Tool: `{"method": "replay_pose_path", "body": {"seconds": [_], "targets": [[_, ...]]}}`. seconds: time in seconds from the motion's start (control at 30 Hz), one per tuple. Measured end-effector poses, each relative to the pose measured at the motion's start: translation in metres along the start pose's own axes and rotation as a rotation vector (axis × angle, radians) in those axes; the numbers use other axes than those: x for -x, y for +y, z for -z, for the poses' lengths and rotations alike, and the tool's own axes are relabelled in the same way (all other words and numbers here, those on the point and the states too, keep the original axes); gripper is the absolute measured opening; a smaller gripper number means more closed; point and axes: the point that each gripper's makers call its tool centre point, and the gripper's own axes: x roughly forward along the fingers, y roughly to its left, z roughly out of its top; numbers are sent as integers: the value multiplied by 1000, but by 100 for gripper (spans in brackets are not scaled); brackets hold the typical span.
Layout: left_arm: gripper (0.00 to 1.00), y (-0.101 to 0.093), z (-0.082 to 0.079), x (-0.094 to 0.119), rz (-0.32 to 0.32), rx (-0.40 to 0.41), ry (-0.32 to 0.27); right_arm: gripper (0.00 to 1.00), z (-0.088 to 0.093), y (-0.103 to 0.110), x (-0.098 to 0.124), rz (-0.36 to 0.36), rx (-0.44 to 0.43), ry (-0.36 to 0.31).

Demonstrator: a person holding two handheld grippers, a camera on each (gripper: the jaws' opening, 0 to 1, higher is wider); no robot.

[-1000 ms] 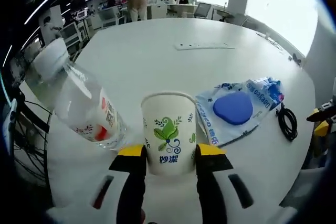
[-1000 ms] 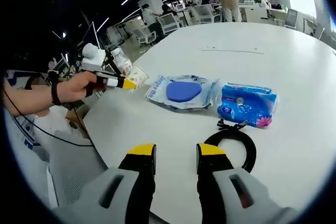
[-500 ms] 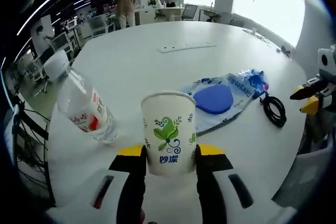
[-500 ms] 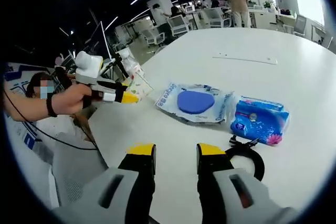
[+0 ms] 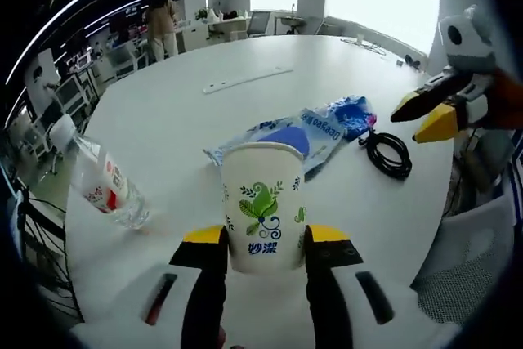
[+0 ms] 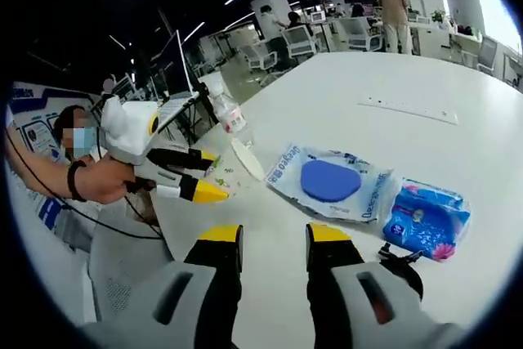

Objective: Arrange the tabletop items into an orderly group along one side of the table until the central work area is clear of visible clutter.

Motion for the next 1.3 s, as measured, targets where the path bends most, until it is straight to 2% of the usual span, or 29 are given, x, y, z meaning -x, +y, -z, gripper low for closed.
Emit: {"method": "replay_pose_path", "body": {"seconds": [0.27, 0.53, 0.83, 1.0, 1.2, 1.3], "targets": [[36, -30, -8, 6, 54, -75, -16, 29, -8, 10, -6, -53, -5, -31], [36, -56, -15, 6, 113, -145, -25, 29, -6, 18, -7, -93, 16, -19], [36, -73, -23, 8, 142, -247, -32, 30, -3, 27, -6, -155, 23, -10], [36, -85, -27, 9, 170, -355, -55, 30, -2, 38, -5, -206, 49, 0], [36, -94, -30, 11, 188, -391, -74, 26, 0, 47, -6, -248, 54, 11], [37, -97, -33, 12, 195, -438, -88, 23, 1, 50, -6, -256, 63, 17]]}}
